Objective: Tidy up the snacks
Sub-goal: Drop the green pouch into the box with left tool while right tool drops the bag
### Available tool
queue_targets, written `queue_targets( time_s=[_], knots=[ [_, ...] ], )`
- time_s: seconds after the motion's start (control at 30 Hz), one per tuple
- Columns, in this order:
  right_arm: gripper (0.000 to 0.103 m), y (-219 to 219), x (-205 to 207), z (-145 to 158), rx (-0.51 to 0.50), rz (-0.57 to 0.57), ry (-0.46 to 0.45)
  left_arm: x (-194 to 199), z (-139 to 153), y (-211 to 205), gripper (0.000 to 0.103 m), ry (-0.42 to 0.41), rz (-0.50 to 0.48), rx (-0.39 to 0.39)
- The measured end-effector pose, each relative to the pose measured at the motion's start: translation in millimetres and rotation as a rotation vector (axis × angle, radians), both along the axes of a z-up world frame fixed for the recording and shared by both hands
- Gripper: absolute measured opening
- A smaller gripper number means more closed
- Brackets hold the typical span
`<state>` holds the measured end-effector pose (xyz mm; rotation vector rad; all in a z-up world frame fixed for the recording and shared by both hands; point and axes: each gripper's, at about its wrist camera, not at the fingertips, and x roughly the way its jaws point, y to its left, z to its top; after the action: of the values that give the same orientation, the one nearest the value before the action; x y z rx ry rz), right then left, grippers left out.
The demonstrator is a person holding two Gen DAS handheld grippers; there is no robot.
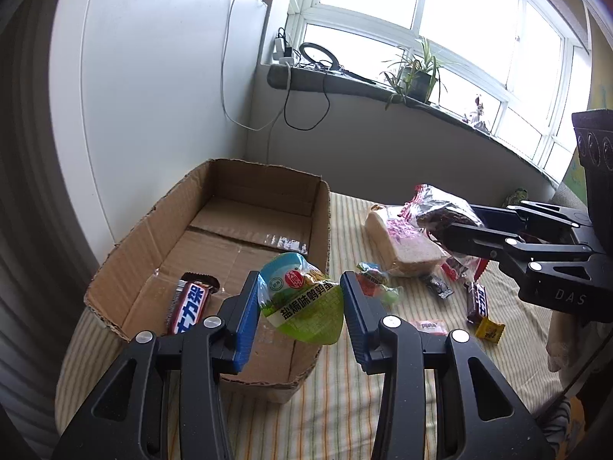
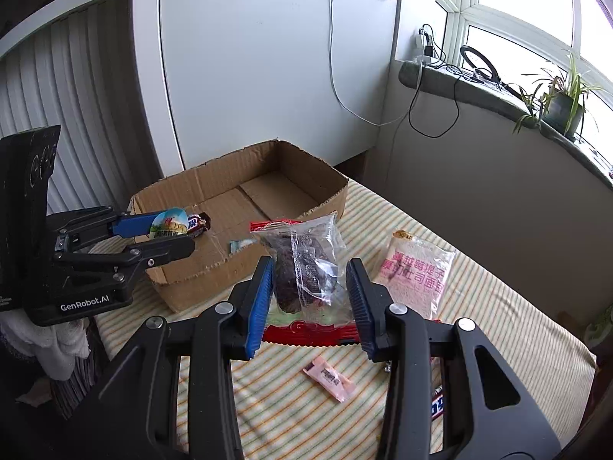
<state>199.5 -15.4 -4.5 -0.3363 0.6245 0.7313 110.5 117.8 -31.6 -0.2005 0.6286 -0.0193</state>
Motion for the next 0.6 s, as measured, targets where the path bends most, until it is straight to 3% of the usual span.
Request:
queue_targets(
  time_s=[0.6],
  knots=[
    [0.041,90.6,54.8,-19.3,-0.025,0.064,0.063,9.4,-14.9,27.1,0.04,0.022,0.026,-0.012]
  ],
)
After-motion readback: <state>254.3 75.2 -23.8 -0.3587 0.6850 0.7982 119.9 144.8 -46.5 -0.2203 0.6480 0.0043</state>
